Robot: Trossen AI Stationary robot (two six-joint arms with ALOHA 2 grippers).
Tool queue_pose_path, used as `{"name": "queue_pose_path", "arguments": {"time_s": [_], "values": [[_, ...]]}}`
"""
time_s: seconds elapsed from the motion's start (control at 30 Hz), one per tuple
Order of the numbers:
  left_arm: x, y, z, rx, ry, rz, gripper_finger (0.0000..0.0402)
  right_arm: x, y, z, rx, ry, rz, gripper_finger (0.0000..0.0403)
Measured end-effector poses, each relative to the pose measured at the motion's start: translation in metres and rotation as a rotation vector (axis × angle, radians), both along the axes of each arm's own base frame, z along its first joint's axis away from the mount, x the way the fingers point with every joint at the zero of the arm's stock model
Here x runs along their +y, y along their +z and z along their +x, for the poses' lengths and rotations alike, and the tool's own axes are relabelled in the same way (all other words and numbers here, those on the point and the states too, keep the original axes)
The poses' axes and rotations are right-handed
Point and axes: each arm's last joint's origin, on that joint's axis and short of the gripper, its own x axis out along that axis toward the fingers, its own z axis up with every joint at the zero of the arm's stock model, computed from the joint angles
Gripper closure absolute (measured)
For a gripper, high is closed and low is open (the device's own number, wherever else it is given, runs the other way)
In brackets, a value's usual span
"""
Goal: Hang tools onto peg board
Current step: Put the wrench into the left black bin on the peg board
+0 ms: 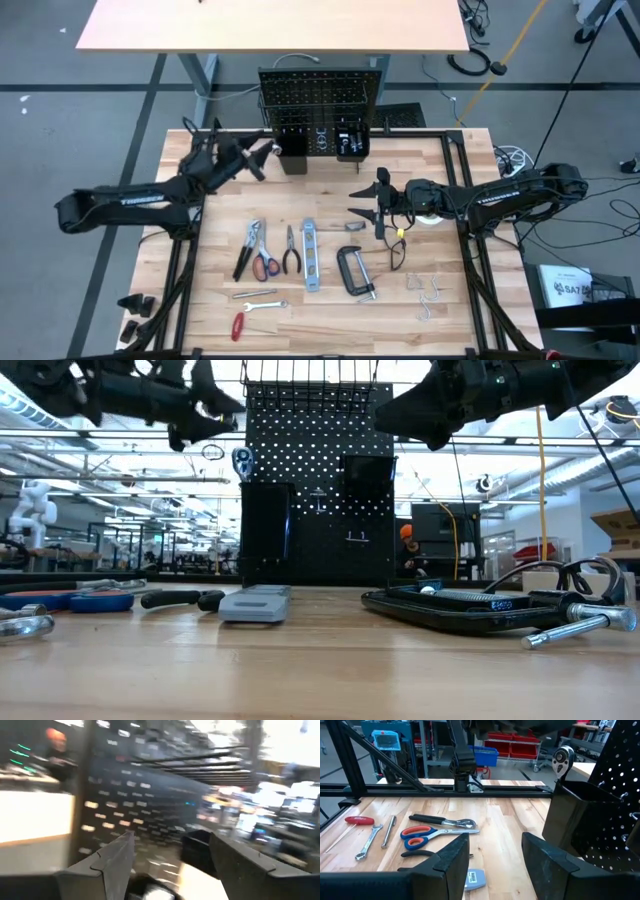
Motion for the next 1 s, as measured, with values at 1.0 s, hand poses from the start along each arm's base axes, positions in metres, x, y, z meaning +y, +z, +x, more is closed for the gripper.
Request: {"name": "queue_pose_path", "arguments": {"time_s": [1.0], "values": [[-0.108,-0.064,-0.016,0.649,-0.481,-0.453,0.0147,0.000,-0.003,0.000,0.025,-0.006,0.038,0.0229]]}}
